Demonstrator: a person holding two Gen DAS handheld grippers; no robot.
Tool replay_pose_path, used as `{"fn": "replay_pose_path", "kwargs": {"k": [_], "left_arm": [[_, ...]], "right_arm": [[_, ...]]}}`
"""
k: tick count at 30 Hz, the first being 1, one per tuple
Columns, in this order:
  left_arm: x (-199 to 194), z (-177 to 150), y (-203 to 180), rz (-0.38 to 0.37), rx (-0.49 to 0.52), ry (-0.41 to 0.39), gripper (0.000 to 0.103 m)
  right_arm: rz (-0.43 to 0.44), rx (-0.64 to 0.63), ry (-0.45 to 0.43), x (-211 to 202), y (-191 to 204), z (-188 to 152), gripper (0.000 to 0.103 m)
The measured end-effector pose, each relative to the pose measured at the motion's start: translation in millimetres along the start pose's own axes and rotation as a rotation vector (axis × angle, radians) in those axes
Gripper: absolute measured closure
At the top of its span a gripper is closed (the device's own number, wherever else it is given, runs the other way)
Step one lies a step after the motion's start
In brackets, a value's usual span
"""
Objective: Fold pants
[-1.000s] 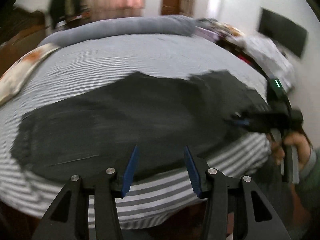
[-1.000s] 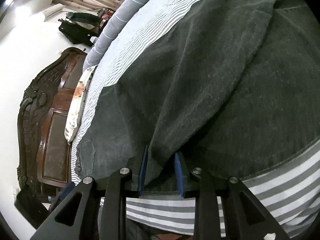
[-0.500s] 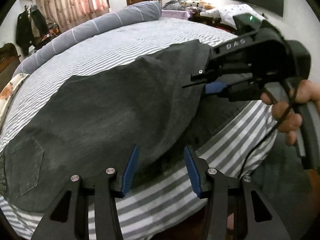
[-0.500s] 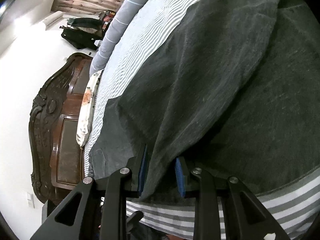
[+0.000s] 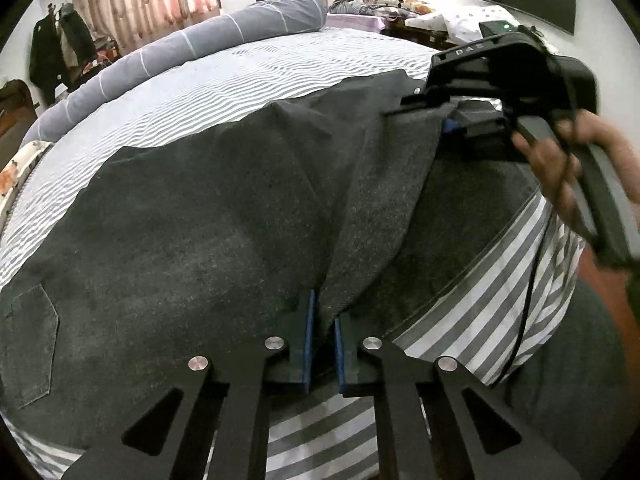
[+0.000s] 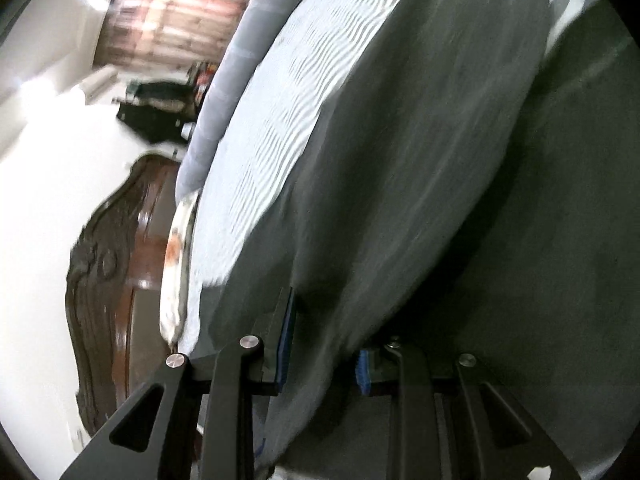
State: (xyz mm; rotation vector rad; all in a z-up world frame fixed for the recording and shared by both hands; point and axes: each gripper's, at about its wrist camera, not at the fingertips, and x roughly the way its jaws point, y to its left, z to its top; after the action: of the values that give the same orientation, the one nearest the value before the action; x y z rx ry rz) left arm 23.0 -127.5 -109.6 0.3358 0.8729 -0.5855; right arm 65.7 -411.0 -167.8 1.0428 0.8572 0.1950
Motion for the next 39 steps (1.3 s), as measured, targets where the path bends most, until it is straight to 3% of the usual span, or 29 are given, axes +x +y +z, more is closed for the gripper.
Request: {"fn": "replay_pose_path", "kwargs": {"k": [7,13,17,22,31,39], "left_arm": [[-1,-1,9,-0.026,-0.051,0.009,0.095],[0,0,12,-0.038,-0.08,0.017,0.096],[2,4,14,-0.044,-0.1,0.02,0.096],[0,3,13,-0.035,-0.093,0.02,0.097],[-17,12,13,-0.042,-0.078,-0.009,0.098],[-21,7,6,-0.054,-0.004,-0.002,0.098]], "right_arm": [[-0.057,0.062,-0.132,-31,-33,67,0.078],[-0.09,0.087,-0.18,-50,-52,103,0.078],[-0.114,0.093,-0.204,-57,-53,113,0.095],[-0.134,0.06,-0.221,-66,-39,114,0.099],[-0.15,-0.043,-0.305,-127,10,100,0.099],[-0.217,-0.028,-0.325,-173,-12,61,0.099]]}}
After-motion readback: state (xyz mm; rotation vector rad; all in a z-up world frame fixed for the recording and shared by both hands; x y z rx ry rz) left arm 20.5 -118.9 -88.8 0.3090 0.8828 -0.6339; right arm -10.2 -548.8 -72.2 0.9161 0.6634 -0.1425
